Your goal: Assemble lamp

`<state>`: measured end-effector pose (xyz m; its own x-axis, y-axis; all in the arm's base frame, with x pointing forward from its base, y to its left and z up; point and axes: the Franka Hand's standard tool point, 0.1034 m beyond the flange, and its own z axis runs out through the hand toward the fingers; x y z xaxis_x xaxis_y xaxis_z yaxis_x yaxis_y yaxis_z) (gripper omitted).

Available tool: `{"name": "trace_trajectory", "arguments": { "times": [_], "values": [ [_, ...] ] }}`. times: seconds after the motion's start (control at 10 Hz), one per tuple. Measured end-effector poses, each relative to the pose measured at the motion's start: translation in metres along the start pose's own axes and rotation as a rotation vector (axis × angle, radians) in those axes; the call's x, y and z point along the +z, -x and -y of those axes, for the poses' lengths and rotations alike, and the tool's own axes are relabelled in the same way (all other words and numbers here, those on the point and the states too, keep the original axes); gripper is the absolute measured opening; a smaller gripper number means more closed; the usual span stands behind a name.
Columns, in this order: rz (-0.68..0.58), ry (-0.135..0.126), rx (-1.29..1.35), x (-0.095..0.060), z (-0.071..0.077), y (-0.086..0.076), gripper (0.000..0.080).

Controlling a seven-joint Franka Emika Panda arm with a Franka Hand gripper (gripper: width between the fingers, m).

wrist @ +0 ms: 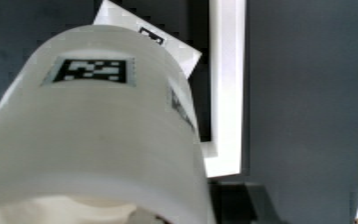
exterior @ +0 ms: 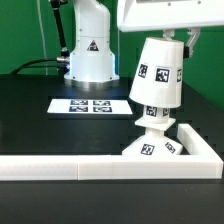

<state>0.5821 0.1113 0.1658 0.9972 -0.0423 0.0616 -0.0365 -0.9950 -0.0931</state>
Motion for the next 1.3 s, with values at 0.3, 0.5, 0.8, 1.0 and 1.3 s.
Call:
{"name": "trace_trajectory", "arguments": {
  "times": [0.3,0.5,0.8,1.0,1.3],
  "values": [
    [0.006,0.004,-0.003,0.013,-0.001,-0.002,0.0044],
    [0.006,0.006,-0.002,0.021,-0.003,-0.003,0.0044],
    [0.005,0.006,-0.002,0.021,-0.002,-0.004,0.0044],
    [0.009,0.006,-0.002,0.020,-0.003,-0.003,0.0064],
    [0.033,0.009,-0.003,0.016,-0.003,-0.002,0.0446]
  ]
}}
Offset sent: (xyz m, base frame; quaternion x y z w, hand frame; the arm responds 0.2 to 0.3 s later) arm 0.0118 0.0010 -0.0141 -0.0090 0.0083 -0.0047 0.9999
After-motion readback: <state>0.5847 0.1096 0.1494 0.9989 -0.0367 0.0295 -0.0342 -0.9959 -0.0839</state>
